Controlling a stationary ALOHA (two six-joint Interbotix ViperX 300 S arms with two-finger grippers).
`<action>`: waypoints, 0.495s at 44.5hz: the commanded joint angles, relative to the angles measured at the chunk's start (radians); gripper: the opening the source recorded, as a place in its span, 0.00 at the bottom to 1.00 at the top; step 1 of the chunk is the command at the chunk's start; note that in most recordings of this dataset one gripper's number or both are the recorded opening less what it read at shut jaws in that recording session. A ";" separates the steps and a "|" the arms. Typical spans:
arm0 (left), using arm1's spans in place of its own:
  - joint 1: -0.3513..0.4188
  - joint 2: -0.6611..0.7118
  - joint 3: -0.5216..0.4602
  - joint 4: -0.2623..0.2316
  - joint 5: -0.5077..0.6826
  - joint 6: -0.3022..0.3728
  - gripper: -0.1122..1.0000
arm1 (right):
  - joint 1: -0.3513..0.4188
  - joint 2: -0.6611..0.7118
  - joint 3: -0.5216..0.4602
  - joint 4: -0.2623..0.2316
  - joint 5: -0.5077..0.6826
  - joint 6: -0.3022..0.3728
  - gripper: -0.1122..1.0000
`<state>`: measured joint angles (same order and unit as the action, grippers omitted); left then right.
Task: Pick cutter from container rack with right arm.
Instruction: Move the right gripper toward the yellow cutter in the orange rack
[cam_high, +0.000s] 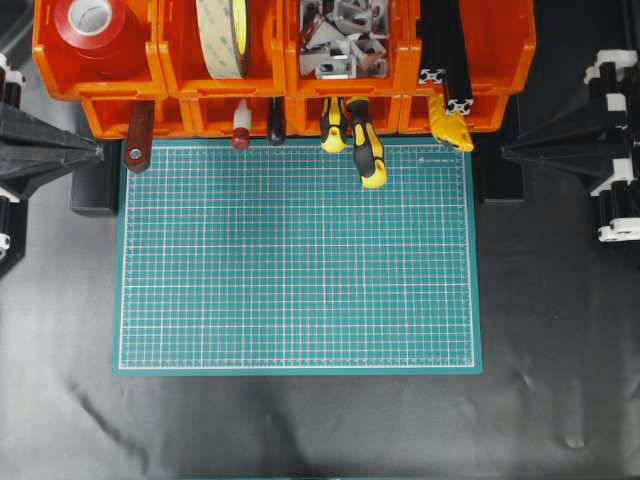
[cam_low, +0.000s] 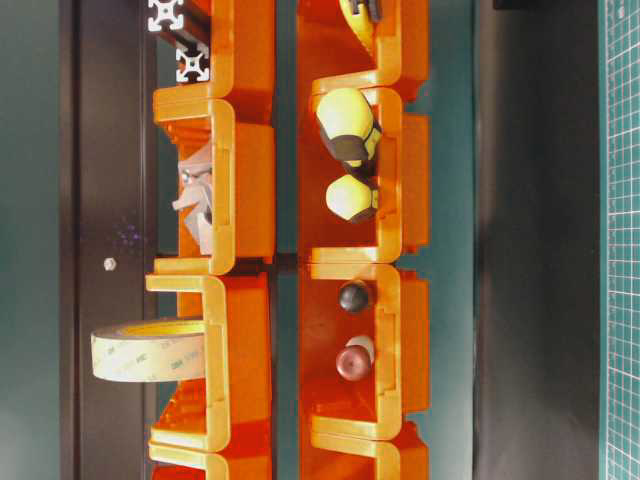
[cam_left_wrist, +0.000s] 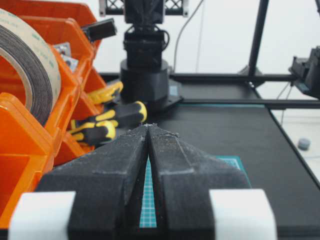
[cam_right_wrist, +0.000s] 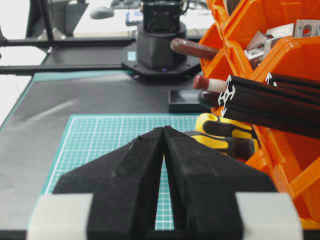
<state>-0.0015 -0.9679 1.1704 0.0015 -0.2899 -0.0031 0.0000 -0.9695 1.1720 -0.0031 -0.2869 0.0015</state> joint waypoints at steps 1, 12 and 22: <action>-0.005 0.086 -0.049 0.029 0.008 -0.029 0.15 | -0.003 0.018 -0.014 0.008 -0.009 0.015 0.12; -0.029 0.115 -0.167 0.034 0.094 -0.040 0.11 | 0.021 0.032 -0.115 0.012 0.160 0.072 0.10; -0.046 0.006 -0.212 0.034 0.324 -0.043 0.11 | 0.089 0.043 -0.210 0.006 0.426 0.072 0.10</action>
<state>-0.0383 -0.9250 0.9971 0.0322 -0.0368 -0.0430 0.0660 -0.9373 1.0170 0.0061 0.0583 0.0752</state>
